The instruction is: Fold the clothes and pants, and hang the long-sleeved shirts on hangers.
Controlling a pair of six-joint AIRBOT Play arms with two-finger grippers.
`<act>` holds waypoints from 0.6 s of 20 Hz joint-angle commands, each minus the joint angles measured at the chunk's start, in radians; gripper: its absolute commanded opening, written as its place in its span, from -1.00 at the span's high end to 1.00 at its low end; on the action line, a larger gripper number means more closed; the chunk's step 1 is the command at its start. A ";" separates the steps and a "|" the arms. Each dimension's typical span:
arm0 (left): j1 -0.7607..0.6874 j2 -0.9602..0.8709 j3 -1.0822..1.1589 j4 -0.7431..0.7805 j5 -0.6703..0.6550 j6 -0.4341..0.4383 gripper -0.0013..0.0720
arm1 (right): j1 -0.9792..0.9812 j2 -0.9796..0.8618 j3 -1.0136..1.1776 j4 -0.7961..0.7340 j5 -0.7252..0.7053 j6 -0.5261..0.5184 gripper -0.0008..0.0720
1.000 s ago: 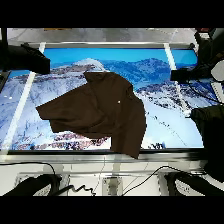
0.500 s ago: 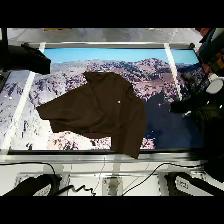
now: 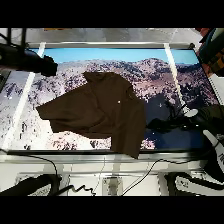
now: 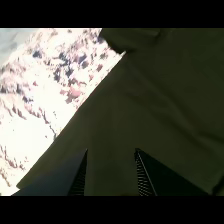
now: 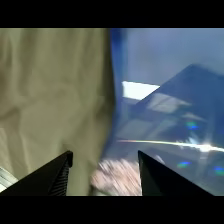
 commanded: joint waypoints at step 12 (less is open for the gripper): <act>0.558 -0.106 -0.349 -0.586 -0.213 0.164 0.00 | 0.108 -0.132 0.092 0.171 -0.192 -0.109 0.94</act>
